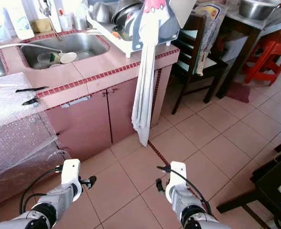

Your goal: Kitchen organization

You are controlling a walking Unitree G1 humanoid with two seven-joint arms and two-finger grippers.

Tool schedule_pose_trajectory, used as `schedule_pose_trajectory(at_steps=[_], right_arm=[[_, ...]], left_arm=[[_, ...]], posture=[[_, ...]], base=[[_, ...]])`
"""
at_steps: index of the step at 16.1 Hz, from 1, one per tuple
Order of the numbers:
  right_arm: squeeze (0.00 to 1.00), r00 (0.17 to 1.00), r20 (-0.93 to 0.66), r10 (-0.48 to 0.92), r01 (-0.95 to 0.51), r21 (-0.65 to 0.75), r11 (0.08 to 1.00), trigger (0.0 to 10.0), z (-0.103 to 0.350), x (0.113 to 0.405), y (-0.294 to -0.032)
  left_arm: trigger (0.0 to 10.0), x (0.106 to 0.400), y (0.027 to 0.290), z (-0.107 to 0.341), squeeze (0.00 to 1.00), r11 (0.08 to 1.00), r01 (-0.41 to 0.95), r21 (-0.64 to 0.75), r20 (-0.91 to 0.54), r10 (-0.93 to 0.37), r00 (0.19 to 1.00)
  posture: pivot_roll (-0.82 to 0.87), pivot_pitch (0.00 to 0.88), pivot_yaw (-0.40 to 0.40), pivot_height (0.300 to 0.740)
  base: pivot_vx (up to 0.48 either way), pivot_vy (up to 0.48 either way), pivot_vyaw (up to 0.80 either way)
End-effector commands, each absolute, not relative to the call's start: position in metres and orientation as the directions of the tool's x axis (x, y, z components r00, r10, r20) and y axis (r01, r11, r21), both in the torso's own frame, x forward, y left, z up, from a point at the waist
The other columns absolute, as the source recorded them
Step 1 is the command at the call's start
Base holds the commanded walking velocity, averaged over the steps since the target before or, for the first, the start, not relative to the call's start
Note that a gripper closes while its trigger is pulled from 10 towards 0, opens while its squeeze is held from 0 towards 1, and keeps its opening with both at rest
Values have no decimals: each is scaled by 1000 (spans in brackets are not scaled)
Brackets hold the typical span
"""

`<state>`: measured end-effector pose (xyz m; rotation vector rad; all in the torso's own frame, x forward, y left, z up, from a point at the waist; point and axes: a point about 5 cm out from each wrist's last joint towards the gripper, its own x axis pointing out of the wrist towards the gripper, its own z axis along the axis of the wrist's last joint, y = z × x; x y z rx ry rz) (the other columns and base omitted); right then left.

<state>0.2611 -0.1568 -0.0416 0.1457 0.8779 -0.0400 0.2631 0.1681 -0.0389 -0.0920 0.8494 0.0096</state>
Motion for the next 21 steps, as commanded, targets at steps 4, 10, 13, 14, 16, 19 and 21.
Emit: schedule_pose_trajectory(at_steps=[4,10,13,14,16,19,21], right_arm=[[0,616,-787,-28,112,53,992,10000,-53,244,-174],[0,676,-736,-37,87,30,996,10000,-56,235,-184],[0,838,-546,12,-10,7,1000,10000,-16,277,-197],[0,870,-493,21,-20,8,1000,10000,-6,286,-201],[0,913,-406,38,-31,24,999,10000,9,295,-205],[0,974,-217,71,-74,-9,997,10000,38,292,-206],[0,983,-179,51,-57,-31,998,10000,46,282,-210]], left_arm=[[10000,263,179,-38,0,999,26,24,-742,1,671],[10000,269,190,-30,0,995,47,85,-667,22,744],[10000,286,188,-7,0,989,111,93,-501,-50,864],[10000,288,194,-3,0,991,93,96,-470,-38,882],[10000,285,200,3,0,995,64,83,-407,-25,913],[10000,263,205,28,0,992,68,110,-226,-42,973],[10000,254,205,43,0,989,92,118,-141,-74,987]], posture=[[-17,44,-23,740],[-27,85,18,740],[-32,108,-3,740],[-31,113,-7,740],[-35,119,-6,740],[-31,137,-8,740],[-13,148,-19,740]], base=[[0,0,0],[0,0,0],[0,0,0],[0,0,0],[0,0,0],[0,0,0],[0,0,0]])
